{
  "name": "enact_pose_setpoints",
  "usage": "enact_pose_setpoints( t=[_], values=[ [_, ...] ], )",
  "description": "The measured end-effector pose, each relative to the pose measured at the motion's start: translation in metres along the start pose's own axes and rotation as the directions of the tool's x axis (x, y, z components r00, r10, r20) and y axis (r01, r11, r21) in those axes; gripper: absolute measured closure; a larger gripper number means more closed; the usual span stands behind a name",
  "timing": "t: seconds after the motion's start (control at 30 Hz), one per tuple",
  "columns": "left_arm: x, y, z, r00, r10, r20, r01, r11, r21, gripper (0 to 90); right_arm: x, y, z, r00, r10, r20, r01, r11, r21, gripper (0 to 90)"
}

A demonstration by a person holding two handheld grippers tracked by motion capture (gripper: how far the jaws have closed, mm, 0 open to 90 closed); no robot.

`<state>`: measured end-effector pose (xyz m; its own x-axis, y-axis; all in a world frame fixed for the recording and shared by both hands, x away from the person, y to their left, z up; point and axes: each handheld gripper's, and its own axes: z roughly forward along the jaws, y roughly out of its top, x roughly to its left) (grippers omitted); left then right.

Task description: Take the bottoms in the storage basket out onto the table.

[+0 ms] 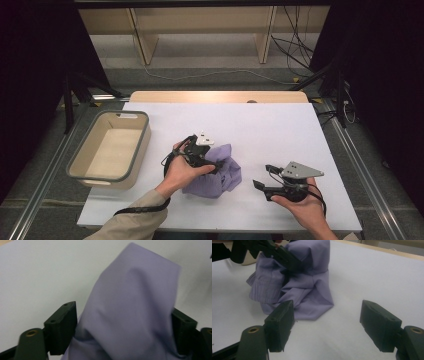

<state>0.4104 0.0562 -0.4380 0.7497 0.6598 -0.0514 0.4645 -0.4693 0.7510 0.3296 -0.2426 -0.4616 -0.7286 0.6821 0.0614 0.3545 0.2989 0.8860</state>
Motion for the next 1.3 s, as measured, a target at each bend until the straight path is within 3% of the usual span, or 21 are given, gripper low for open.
enact_pose_setpoints(
  t=[0.3,0.53,0.67,1.03,1.13,1.3],
  values=[
    [0.0,-0.014,-0.028,0.9998,0.002,0.02,-0.001,0.9989,-0.047,15.5,0.0,0.0,0.0,1.0,0.003,0.001,-0.003,1.0,0.0,28.5],
    [0.001,-0.037,-0.05,0.9988,0.008,0.047,-0.004,0.9958,-0.092,15.4,-0.001,0.0,-0.001,1.0,0.008,0.005,-0.008,1.0,-0.003,28.2],
    [0.001,-0.05,-0.059,0.9991,0.007,0.043,-0.002,0.9933,-0.116,15.3,-0.002,0.0,-0.001,0.9999,0.013,0.01,-0.013,1.0,-0.001,28.0],
    [0.005,-0.078,-0.075,0.9993,-0.012,0.035,0.017,0.9912,-0.132,15.3,-0.006,-0.002,-0.001,0.9995,0.025,0.018,-0.025,1.0,-0.004,27.9],
    [0.004,-0.082,-0.076,0.999,-0.028,0.036,0.033,0.9898,-0.139,15.3,-0.005,-0.002,-0.002,0.9996,0.019,0.019,-0.019,1.0,-0.005,27.9],
    [0.002,-0.083,-0.075,0.9993,-0.022,0.03,0.026,0.9908,-0.133,15.3,-0.005,-0.002,-0.004,0.9997,0.016,0.02,-0.016,1.0,-0.002,27.8]
  ],
)
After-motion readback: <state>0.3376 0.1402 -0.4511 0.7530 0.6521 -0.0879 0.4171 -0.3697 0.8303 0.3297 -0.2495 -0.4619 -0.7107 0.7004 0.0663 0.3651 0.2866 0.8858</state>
